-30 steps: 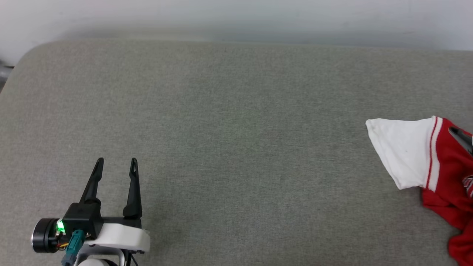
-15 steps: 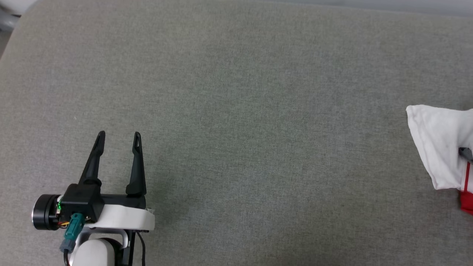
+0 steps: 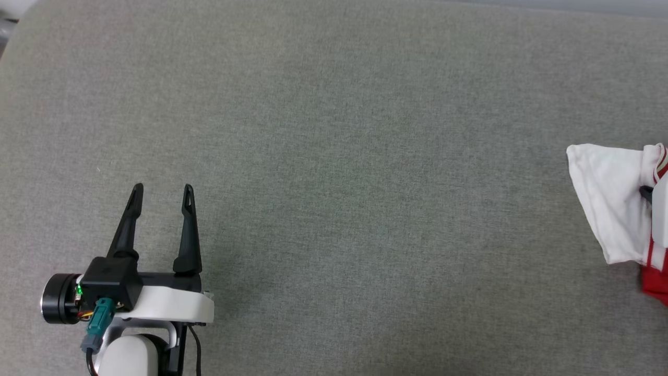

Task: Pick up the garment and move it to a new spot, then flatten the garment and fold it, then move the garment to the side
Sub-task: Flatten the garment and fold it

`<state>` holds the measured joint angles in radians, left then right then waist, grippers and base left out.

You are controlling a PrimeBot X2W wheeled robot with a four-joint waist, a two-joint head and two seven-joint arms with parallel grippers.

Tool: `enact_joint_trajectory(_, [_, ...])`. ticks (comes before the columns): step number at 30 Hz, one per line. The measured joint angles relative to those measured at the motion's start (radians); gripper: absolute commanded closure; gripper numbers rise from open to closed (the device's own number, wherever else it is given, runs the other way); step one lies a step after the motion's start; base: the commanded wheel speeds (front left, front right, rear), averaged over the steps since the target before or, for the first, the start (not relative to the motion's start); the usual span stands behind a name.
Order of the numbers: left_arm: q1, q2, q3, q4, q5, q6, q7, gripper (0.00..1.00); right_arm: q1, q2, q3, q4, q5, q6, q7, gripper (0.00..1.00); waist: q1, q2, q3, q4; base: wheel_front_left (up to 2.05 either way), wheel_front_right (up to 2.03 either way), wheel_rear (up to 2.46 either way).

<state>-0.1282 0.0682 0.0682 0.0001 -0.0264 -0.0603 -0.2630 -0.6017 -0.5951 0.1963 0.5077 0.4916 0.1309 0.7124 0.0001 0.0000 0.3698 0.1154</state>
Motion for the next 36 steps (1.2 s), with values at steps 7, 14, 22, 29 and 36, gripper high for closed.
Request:
enact_joint_trajectory(7, [0.034, 0.001, 0.003, 0.007, 0.006, 0.003, 0.0, 0.0, 0.051, -0.019, 0.002, -0.149, 0.102, 0.0, -0.152, 1.0, 0.0, 0.0, -0.074, -0.017, 0.0, 0.0, 0.0])
enact_joint_trajectory(14, [0.07, 0.004, 0.003, 0.005, 0.013, 0.007, 0.0, 0.0, 0.09, -0.033, 0.003, -0.334, 0.165, 0.0, -0.202, 1.0, 0.0, 0.0, -0.145, -0.027, 0.0, 0.0, 0.0])
enact_joint_trajectory(22, [0.084, 0.003, -0.005, 0.0, 0.013, 0.011, 0.0, 0.0, 0.057, 0.026, 0.156, -0.474, 0.187, 0.0, -0.203, 1.0, 0.0, 0.0, -0.168, 0.002, 0.0, 0.0, 0.0])
enact_joint_trajectory(29, [0.084, 0.001, -0.019, 0.0, 0.013, 0.016, 0.0, 0.0, -0.085, 0.112, 0.387, -0.458, 0.218, 0.0, -0.232, 1.0, 0.0, 0.0, -0.157, 0.044, 0.0, 0.0, 0.0])
enact_joint_trajectory(36, [0.074, -0.002, -0.027, 0.005, 0.002, 0.015, 0.0, 0.0, -0.237, 0.232, 0.642, -0.366, 0.288, 0.0, -0.287, 1.0, 0.0, 0.0001, -0.134, 0.092, 0.0, 0.0, 0.0])
